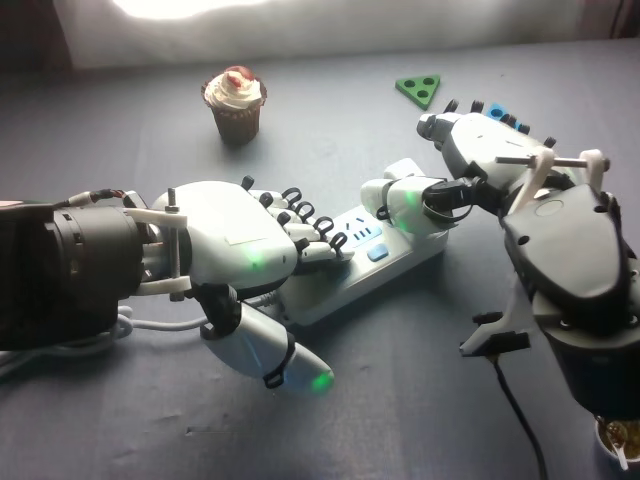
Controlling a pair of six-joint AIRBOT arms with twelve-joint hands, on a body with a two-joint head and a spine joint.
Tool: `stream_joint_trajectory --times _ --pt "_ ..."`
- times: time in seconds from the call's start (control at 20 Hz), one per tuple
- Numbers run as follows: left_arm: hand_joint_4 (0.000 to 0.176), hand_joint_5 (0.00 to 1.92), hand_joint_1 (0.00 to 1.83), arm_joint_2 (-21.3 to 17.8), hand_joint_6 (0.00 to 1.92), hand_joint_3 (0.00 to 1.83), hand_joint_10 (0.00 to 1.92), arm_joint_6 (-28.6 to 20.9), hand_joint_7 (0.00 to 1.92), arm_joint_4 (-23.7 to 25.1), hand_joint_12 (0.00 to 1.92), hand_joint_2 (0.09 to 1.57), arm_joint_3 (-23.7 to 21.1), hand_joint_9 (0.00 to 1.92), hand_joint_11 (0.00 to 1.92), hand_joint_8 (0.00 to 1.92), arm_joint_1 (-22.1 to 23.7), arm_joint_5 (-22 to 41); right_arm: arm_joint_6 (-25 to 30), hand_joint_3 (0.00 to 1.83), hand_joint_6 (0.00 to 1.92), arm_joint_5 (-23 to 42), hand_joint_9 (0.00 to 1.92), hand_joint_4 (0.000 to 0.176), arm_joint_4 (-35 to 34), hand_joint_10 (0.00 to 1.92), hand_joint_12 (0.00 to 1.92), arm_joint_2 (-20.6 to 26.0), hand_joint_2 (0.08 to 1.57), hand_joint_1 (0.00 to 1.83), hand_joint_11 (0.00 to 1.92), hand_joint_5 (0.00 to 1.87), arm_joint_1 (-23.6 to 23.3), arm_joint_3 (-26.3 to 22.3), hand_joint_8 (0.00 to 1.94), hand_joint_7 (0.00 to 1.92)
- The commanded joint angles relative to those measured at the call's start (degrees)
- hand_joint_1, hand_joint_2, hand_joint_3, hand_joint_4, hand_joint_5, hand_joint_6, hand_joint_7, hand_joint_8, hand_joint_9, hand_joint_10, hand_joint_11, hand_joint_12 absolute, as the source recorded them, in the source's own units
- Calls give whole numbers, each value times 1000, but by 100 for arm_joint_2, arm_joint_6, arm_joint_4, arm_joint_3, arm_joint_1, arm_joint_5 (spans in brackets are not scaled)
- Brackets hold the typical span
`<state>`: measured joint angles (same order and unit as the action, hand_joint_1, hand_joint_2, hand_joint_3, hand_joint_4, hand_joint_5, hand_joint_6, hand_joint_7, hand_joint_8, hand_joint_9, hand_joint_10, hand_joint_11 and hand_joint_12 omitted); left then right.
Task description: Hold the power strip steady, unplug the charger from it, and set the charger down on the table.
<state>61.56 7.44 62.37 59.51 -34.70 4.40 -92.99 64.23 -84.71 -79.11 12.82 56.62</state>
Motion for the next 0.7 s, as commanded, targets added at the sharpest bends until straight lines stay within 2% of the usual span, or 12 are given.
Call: stream_joint_trajectory --times 0.0,0.1,0.65 --pt "0 142 0 25 1 0 5 -10 194 3 202 1018 -32 189 126 3 -22 284 60 8 1 231 315 0 405 0 250 21 1078 616 228 271 -82 26 0 319" --pt "0 149 0 26 3 0 3 -10 196 9 202 1017 -32 187 127 3 -22 287 74 0 6 196 337 0 365 7 265 -30 1057 658 240 291 -119 77 7 341" --pt "0 143 0 25 1 0 0 -9 180 24 192 1019 -36 164 106 1 -22 312 86 3 5 130 335 0 264 0 287 -210 1084 612 235 270 -73 204 1 334"
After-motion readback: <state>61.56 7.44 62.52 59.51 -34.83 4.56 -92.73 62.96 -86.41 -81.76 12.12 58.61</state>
